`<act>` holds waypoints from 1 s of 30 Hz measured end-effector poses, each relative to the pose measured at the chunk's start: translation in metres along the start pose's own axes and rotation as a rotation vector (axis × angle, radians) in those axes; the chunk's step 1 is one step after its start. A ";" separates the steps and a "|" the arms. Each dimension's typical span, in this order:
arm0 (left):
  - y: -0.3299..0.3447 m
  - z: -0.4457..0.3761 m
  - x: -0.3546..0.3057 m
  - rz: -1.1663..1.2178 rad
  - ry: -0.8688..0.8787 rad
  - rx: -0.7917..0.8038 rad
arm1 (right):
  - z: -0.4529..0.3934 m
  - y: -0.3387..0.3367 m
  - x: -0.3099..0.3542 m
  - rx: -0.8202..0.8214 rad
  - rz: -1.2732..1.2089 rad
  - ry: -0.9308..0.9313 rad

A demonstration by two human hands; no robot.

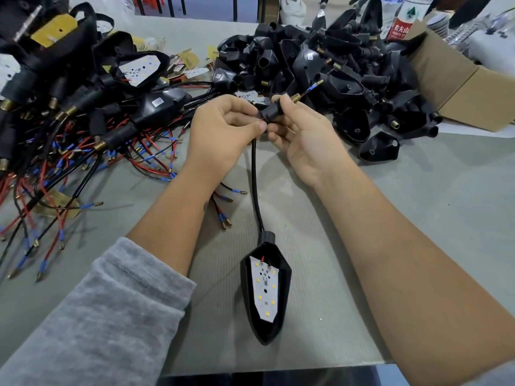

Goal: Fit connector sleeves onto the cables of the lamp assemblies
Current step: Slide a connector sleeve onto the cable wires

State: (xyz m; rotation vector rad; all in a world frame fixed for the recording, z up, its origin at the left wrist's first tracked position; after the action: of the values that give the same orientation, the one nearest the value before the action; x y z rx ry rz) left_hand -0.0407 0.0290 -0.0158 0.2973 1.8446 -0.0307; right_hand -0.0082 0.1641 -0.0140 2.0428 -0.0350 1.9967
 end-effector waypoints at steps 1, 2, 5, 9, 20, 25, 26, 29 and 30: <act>0.000 -0.001 0.000 0.012 -0.008 -0.015 | 0.001 0.001 0.001 0.010 0.009 -0.005; -0.001 -0.001 0.001 0.015 -0.023 -0.022 | 0.001 0.002 0.001 0.011 0.006 -0.009; -0.001 -0.002 0.002 -0.036 -0.119 0.068 | 0.001 0.002 0.003 -0.014 -0.052 -0.020; 0.000 -0.001 0.002 -0.061 -0.175 0.213 | -0.001 0.000 0.004 -0.084 -0.085 -0.027; 0.003 -0.003 0.004 -0.012 -0.194 0.158 | 0.000 0.002 0.004 -0.047 0.138 -0.088; 0.002 -0.003 0.003 0.003 -0.176 0.147 | -0.002 0.002 0.004 -0.051 0.112 -0.030; 0.003 -0.003 0.003 0.000 -0.187 0.144 | -0.002 0.002 0.003 -0.067 0.110 -0.028; 0.006 -0.003 0.005 -0.017 -0.204 0.143 | -0.002 0.000 0.002 -0.143 0.063 -0.034; 0.006 -0.003 0.005 -0.014 -0.204 0.141 | -0.002 -0.001 0.002 -0.168 0.035 -0.030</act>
State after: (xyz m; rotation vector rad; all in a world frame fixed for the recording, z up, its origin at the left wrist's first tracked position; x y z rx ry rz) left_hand -0.0435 0.0362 -0.0194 0.3667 1.6447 -0.1947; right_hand -0.0099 0.1663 -0.0119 1.9792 -0.2381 1.9131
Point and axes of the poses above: each hand's wrist, its own z-axis away from the middle knuckle, its own y-axis out of the palm, x = y × z, the point moved 1 cm from there along -z, towards the middle knuckle, and after that the axes turned 15 degrees about z, right-handed, at the moved point
